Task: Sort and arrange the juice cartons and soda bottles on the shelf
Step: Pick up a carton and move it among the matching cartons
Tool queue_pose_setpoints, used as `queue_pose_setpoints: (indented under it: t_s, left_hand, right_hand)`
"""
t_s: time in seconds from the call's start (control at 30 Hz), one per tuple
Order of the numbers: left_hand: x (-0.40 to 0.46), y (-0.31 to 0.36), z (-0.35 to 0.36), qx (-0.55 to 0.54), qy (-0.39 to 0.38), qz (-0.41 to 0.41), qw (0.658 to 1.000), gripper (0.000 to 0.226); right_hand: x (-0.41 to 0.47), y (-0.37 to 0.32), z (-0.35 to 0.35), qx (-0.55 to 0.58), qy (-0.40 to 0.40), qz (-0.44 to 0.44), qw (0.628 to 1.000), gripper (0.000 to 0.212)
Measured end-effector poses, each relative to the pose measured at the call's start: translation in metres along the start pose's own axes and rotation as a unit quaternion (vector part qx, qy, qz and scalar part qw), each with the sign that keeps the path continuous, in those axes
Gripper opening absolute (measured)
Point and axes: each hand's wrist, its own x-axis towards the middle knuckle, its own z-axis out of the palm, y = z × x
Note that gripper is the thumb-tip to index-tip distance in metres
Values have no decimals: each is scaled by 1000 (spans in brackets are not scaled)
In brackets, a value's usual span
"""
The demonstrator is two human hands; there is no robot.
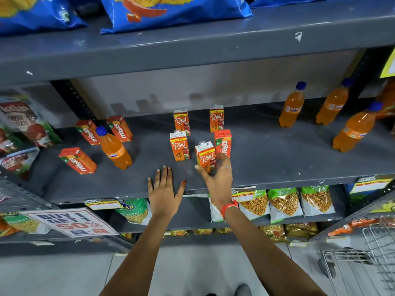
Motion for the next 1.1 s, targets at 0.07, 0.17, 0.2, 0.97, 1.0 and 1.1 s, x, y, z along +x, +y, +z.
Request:
queue_pose_setpoints:
  t_s: [0.07,0.17,0.2,0.97,1.0,1.1]
  left_hand:
    - [0,0,0,-1,3,1,1000,74]
    - [0,0,0,-1,4,2,1000,71]
    - [0,0,0,-2,4,2,1000,71]
    - [-6,-32,-4,4,-7,35,999,70]
    - [-7,-38,-5,2,-8,33,999,70]
    - [-9,-58,-9,-7,-5,18,1000,69]
  right_hand:
    - [-1,-1,-7,60,50,1,997,50]
    - [11,-3,-17,61,126,7,990,35]
    - [19,-4,-19,39,124,11,992,41]
    - [-15,6,-29,-71,193,-8,979,47]
    - [-22,5,-23,-65,188,-10,980,47]
    - [-41,2,3,-59,164,-22,985,50]
